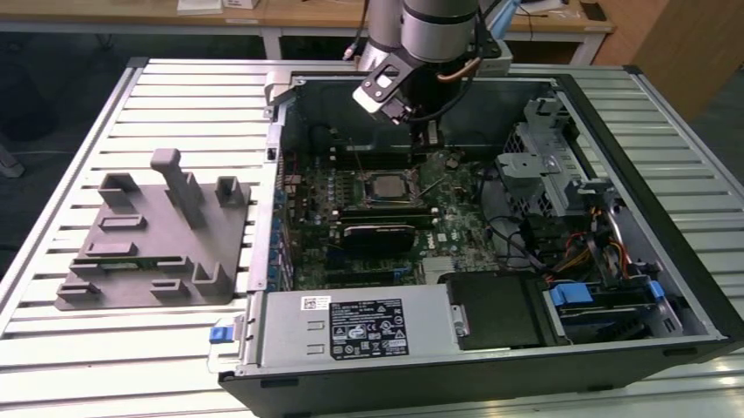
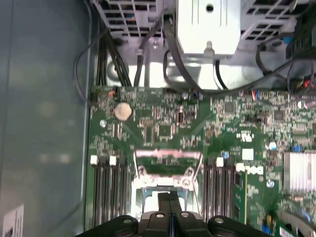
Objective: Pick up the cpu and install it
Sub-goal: 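Close the cpu cover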
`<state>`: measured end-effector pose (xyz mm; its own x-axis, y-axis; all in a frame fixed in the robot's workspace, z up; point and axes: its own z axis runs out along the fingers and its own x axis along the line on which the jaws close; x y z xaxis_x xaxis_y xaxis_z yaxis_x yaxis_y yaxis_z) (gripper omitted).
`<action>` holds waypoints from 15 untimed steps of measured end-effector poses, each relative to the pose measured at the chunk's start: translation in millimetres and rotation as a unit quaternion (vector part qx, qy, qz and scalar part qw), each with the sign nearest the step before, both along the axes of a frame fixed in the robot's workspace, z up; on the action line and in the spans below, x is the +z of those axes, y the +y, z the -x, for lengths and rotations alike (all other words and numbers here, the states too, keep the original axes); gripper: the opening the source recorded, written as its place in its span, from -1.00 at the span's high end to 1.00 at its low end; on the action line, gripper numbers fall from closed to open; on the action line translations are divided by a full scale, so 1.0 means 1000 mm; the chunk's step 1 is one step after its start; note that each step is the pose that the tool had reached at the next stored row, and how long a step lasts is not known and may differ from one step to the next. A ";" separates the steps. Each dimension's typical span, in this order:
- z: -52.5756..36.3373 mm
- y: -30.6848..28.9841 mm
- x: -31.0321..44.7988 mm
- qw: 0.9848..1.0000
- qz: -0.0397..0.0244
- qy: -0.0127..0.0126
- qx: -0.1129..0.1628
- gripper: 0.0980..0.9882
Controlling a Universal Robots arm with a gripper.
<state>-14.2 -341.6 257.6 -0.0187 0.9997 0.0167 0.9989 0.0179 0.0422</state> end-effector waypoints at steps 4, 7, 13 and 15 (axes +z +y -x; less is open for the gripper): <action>-0.0123 0.0000 0.0000 1.000 0.000 0.000 0.000 0.98; -0.0220 0.0000 0.0000 1.000 0.000 0.000 0.000 0.98; -0.0407 0.0000 0.0000 1.000 0.000 0.000 0.000 0.98; -0.0466 0.0000 0.0000 1.000 0.000 0.000 0.000 0.98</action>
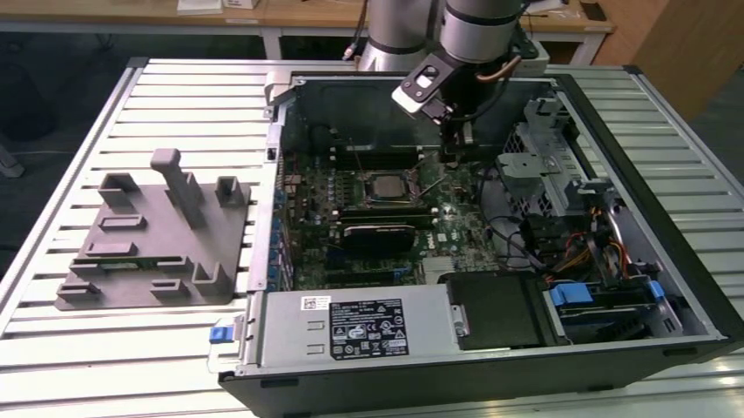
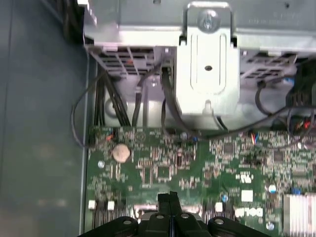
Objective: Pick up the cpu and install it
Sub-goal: 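Close the cpu cover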
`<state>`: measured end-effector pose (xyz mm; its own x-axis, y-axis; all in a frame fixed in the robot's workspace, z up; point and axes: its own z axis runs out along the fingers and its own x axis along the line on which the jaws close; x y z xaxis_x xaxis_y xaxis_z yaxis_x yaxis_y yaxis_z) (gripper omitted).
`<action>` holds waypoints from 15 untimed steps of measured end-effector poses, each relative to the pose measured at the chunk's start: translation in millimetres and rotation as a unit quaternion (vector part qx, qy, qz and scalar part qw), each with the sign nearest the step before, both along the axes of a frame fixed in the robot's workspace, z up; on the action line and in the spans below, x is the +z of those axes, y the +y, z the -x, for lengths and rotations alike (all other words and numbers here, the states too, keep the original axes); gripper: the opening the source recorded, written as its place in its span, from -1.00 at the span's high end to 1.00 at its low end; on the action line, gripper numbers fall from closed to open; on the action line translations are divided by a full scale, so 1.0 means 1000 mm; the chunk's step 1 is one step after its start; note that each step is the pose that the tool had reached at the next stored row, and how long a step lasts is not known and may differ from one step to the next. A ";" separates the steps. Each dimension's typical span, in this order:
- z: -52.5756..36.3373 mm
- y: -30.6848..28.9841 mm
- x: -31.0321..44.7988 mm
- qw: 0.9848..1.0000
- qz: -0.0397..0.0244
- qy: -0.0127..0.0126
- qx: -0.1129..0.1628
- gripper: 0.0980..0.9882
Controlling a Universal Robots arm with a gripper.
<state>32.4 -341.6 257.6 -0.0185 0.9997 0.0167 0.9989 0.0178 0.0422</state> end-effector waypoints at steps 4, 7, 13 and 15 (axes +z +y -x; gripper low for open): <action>-0.0101 0.0000 -0.0001 1.000 0.000 0.000 0.000 0.98; -0.0127 0.0000 -0.0013 1.000 0.000 0.000 0.000 0.98; -0.0132 0.0000 -0.0118 1.000 0.000 0.000 0.000 0.98; -0.0134 -0.0001 -0.0154 1.000 0.000 0.000 0.000 0.98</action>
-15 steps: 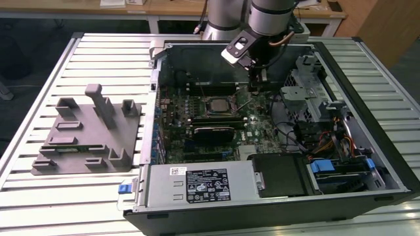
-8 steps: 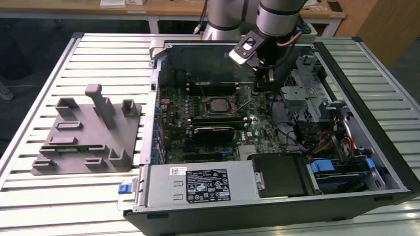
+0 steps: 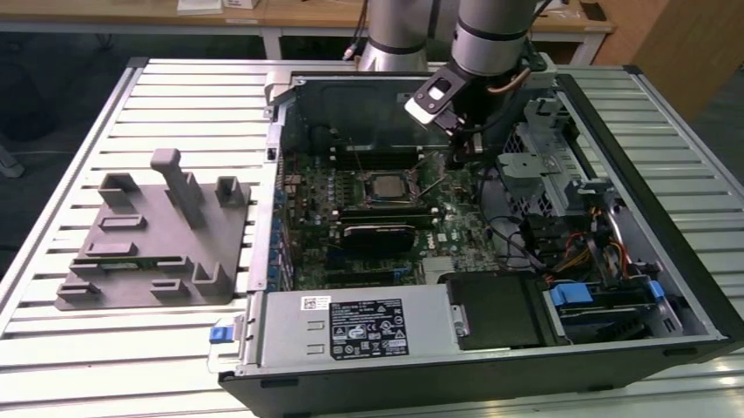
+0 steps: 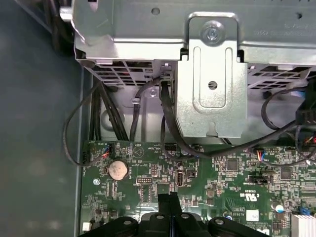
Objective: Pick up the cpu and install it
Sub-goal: 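Close the cpu cover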
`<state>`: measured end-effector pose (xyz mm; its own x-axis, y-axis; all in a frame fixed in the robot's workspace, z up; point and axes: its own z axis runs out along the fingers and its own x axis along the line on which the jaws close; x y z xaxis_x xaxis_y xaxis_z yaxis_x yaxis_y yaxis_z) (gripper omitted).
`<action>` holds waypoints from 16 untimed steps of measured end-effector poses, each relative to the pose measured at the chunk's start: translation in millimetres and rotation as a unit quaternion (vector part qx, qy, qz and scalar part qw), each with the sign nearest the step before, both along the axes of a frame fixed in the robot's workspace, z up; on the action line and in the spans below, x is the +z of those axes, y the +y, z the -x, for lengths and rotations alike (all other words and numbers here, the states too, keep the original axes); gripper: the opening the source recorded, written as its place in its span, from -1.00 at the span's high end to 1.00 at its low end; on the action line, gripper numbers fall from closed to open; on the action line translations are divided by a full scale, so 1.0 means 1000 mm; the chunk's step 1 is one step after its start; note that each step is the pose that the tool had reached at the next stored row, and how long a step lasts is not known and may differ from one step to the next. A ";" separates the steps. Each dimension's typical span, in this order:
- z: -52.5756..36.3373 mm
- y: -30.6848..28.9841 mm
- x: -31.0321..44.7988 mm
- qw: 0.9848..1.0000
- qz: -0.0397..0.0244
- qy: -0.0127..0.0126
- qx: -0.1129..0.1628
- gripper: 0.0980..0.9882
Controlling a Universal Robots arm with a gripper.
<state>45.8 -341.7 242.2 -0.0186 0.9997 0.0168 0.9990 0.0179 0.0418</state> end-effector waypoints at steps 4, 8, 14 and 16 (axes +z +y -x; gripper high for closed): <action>-0.0003 0.0000 -0.0054 1.000 0.000 0.000 0.000 0.98; -0.0005 0.0000 -0.0054 1.000 0.000 0.000 0.000 0.98; 0.0025 0.0000 -0.0055 1.000 0.000 0.000 0.000 0.98; 0.0061 0.0000 -0.0055 1.000 0.000 0.000 0.000 0.98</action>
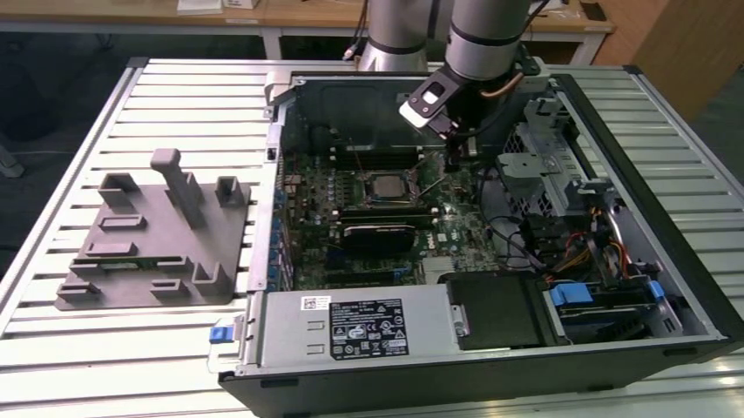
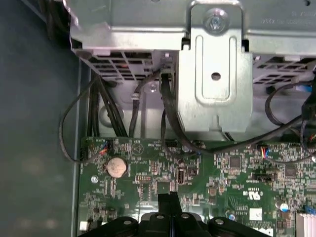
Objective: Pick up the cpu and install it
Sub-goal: 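Close the cpu cover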
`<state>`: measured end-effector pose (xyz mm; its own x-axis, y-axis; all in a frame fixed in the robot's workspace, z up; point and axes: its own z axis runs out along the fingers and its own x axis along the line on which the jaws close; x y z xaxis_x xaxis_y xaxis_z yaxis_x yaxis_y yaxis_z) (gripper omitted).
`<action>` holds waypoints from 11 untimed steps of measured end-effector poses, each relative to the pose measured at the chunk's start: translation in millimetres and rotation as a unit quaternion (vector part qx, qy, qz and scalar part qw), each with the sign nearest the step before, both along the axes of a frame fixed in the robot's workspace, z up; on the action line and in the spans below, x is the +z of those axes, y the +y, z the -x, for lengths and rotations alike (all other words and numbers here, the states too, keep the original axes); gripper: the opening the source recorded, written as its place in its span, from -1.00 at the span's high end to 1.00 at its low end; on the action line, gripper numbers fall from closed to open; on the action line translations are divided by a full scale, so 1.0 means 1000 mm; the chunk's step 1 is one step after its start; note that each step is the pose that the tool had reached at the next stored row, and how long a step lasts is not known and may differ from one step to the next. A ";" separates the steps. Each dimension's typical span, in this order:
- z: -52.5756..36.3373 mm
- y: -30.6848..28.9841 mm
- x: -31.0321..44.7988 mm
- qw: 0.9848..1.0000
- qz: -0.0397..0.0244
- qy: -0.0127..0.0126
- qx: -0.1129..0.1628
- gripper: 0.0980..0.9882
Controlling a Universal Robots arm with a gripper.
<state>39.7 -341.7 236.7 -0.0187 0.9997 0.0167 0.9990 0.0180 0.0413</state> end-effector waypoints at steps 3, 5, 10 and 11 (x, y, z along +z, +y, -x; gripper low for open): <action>0.0063 0.0000 0.0000 1.000 0.000 0.000 0.000 0.98; 0.0102 0.0000 0.0000 1.000 0.000 0.000 0.000 0.98; 0.0203 0.0000 0.0000 1.000 0.000 0.000 0.000 0.98; 0.0224 0.0000 0.0000 1.000 0.000 0.000 0.000 0.98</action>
<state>17.3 -341.7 236.7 -0.0187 0.9997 0.0168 0.9990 0.0180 0.0414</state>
